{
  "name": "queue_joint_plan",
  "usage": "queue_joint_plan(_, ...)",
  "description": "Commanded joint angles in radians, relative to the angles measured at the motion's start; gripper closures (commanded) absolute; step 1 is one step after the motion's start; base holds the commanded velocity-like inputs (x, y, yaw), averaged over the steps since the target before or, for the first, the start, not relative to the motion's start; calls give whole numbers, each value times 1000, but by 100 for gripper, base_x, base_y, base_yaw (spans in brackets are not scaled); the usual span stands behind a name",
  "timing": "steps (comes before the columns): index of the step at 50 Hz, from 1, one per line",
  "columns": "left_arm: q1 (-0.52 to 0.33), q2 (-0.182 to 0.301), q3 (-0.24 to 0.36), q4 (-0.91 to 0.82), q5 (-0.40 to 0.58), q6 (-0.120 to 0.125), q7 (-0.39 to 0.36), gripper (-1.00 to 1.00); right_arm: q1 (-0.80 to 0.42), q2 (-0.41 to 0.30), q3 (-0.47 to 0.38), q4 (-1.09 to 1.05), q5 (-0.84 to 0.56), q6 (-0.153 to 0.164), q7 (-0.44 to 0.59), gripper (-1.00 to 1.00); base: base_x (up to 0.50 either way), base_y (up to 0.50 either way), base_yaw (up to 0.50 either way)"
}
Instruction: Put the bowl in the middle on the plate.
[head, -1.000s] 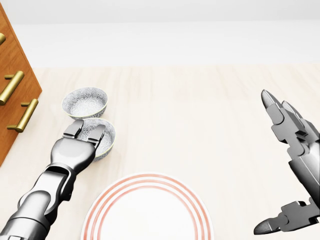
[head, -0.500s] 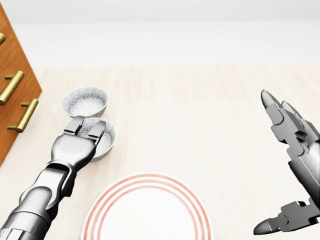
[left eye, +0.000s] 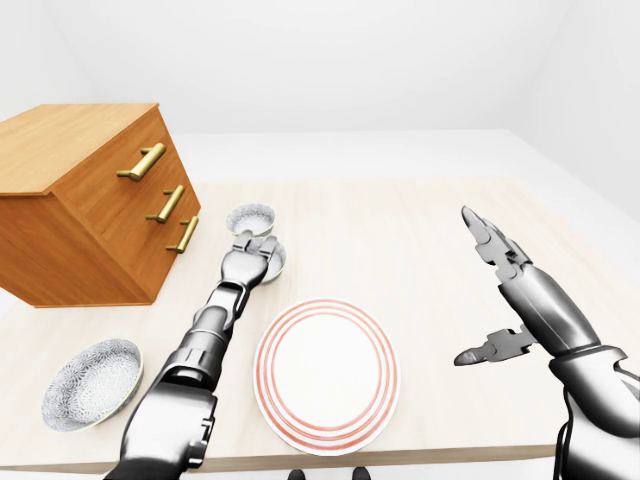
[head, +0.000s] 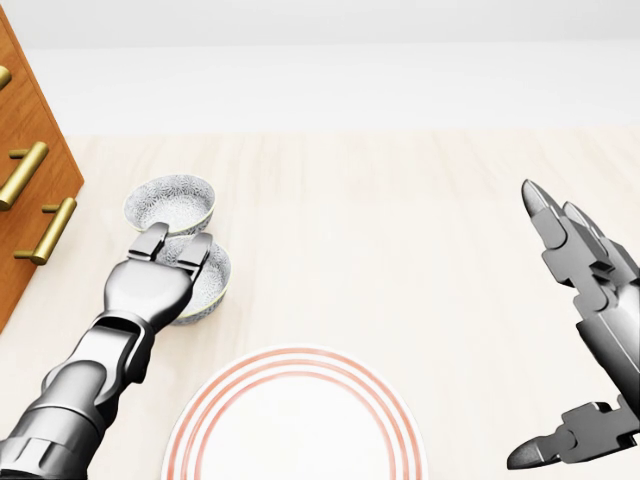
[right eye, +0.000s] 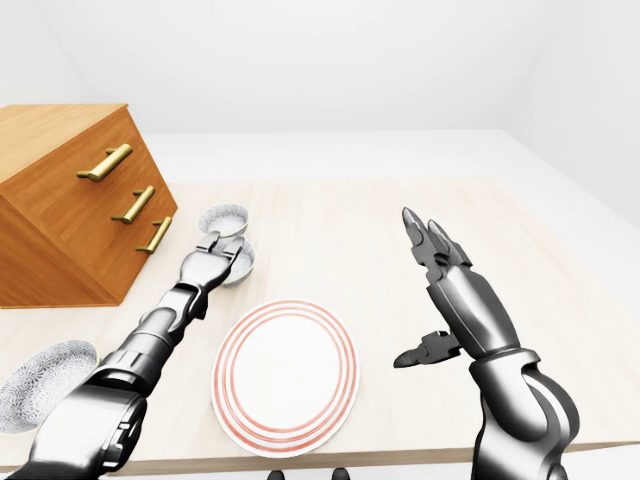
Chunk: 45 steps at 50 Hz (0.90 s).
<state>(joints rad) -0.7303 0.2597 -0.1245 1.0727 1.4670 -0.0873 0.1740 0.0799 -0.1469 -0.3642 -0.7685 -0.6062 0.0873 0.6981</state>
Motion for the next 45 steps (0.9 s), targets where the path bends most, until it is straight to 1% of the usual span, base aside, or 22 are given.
queue_joint_plan(1,-64,4,-3,76,-6,0,31,-100,0,0,1,-1,-1,0,0,-100,0,0,0)
queue_joint_plan(15,-88,-11,-9,117,-24,0,59,-100,2,1,0,-1,0,0,0,-100,0,0,0)
queue_joint_plan(20,-88,-15,-11,107,-28,0,51,-100,4,2,0,0,1,0,0,-100,0,0,0)
queue_joint_plan(25,-87,-21,-15,120,-26,0,67,-100,5,3,-1,0,3,0,0,-100,0,0,0)
queue_joint_plan(30,-85,-23,-15,113,-30,0,58,-100,4,2,-1,7,3,0,0,-100,0,0,0)
queue_joint_plan(36,-86,-31,-23,133,-23,0,67,-100,1,1,0,-2,0,0,0,-100,0,0,0)
queue_joint_plan(40,-79,-33,-21,132,-30,0,32,-100,2,1,-1,0,2,0,0,-100,0,0,0)
queue_joint_plan(45,-75,-34,-27,141,-23,0,36,-100,0,0,-1,-2,1,0,0,-100,0,0,0)
